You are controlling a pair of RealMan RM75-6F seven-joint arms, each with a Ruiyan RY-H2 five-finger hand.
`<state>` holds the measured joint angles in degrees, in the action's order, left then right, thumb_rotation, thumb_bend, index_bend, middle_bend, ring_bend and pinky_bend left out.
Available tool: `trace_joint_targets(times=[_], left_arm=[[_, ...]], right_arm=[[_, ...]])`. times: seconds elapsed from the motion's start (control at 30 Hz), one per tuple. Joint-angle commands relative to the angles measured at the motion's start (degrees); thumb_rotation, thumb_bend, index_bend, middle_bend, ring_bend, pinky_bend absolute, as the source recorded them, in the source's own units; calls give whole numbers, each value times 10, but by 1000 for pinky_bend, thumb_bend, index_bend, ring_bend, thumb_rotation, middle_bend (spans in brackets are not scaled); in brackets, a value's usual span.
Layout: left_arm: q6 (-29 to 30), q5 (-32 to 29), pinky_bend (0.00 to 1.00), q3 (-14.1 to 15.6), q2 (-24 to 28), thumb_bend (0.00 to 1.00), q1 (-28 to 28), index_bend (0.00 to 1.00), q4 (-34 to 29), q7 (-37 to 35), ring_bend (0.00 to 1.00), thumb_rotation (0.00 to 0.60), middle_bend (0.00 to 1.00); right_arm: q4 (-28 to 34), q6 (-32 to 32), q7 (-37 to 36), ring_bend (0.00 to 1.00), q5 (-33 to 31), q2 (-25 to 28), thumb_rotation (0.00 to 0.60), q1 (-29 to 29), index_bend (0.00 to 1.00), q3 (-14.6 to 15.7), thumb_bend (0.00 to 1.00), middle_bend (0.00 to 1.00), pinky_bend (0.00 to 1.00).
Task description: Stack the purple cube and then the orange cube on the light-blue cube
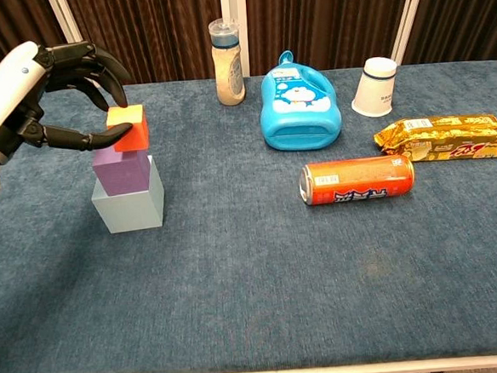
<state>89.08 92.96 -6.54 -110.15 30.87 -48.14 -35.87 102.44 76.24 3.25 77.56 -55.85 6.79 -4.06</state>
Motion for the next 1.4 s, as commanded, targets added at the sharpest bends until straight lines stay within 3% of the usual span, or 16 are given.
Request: trace_joint_targets(times=[0.03, 1.13, 1.4], left_arm=[[1, -2, 465, -1, 1, 303, 0, 474, 8, -8, 430, 600, 645], [0, -7, 455, 17, -19, 306, -10, 469, 59, -39, 428, 600, 637], [7, 1, 370, 26, -16, 220, -10, 345, 67, -57, 323, 600, 374]], right_arm=[[-1, -2, 1, 0, -1, 0, 600, 1, 39, 0, 232, 70, 0], [-7, -4, 6, 0, -3, -5, 600, 5, 39, 0, 232, 72, 0], [-7, -6, 5, 0, 0, -4, 600, 5, 39, 3, 232, 71, 0]])
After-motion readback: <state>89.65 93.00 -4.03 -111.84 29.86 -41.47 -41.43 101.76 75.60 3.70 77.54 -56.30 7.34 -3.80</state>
